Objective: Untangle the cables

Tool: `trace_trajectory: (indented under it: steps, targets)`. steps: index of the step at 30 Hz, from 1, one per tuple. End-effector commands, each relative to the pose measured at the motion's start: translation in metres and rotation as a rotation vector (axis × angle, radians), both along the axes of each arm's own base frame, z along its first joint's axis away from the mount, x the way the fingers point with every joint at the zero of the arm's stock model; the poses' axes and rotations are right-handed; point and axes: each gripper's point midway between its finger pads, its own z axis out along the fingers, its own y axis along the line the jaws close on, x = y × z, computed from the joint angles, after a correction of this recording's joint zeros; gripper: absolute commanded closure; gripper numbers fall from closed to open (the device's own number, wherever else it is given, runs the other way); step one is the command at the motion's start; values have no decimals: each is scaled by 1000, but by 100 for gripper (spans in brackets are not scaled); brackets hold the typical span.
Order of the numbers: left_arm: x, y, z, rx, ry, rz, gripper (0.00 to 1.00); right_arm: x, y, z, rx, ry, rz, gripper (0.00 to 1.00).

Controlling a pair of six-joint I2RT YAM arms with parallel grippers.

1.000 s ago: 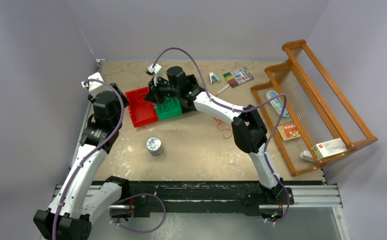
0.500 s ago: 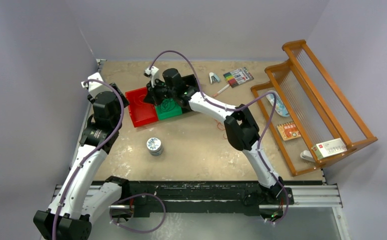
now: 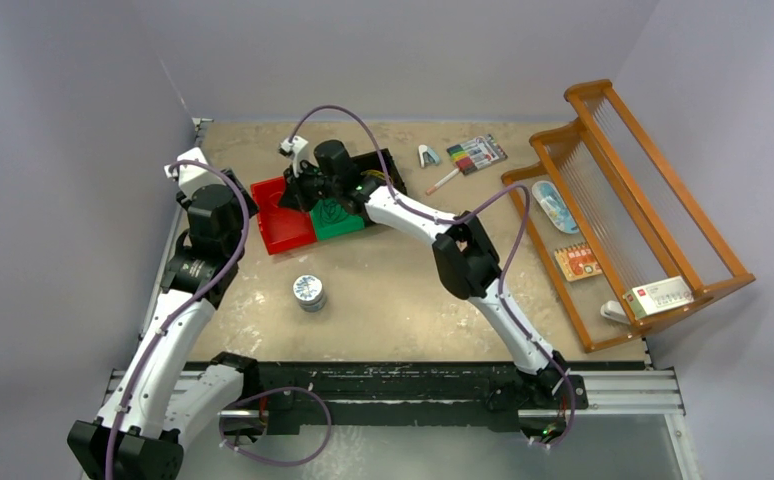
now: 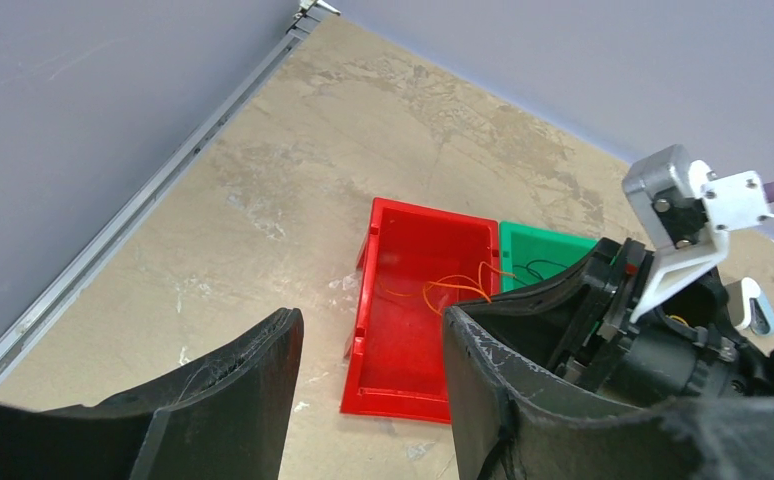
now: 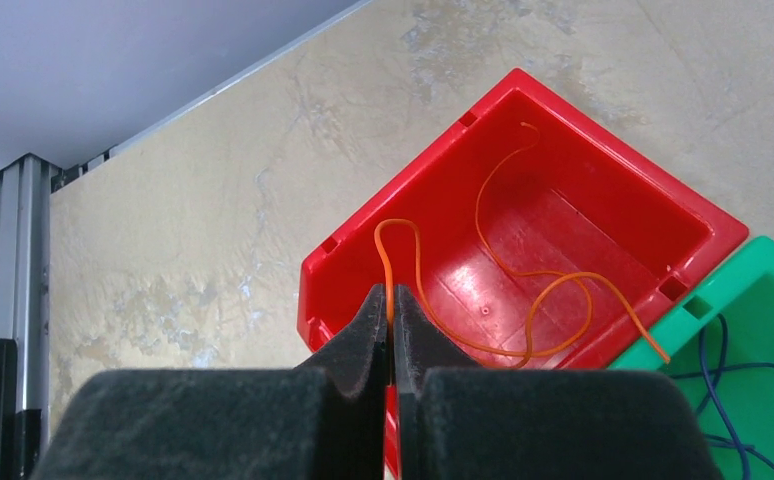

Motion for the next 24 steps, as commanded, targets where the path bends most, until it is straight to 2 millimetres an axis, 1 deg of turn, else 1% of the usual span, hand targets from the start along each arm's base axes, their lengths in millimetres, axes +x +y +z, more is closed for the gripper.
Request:
trace_trajectory:
  steps: [1, 8, 10, 15, 17, 20, 24]
  targets:
    - [-1, 6, 10, 12, -35, 14, 47, 1, 14, 26, 66, -15, 7, 100]
    - [0, 7, 8, 12, -30, 11, 47, -2, 26, 21, 95, 7, 26, 100]
    - [1, 6, 8, 9, -29, 9, 47, -2, 27, 18, 92, 10, 21, 96]
    - [3, 5, 6, 4, -24, 0, 47, 1, 27, 12, 84, 12, 6, 92]
    - [3, 6, 6, 4, -25, 1, 47, 1, 27, 14, 88, 9, 7, 88]
    - [4, 7, 5, 4, -22, 2, 47, 1, 27, 21, 96, -6, 9, 74]
    - [4, 7, 5, 0, -23, 1, 47, 2, 23, 35, 107, -39, -2, 64]
